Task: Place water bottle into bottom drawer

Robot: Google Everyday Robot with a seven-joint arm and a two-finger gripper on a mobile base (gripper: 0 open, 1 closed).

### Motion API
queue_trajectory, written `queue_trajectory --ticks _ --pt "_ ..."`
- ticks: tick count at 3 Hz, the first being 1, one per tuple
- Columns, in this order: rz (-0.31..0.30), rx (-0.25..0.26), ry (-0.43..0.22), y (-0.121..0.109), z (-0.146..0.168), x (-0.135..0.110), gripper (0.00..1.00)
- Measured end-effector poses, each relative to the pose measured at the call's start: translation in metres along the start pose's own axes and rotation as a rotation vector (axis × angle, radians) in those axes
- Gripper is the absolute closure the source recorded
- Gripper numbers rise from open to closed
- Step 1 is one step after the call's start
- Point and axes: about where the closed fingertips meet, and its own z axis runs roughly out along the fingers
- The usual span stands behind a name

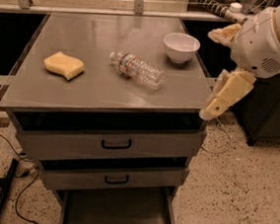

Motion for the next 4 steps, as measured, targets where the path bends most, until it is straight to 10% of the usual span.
queue_trajectory --ticks 4 --pt "-0.032 -0.021 -0.05 -0.01 0.083 -0.019 0.0"
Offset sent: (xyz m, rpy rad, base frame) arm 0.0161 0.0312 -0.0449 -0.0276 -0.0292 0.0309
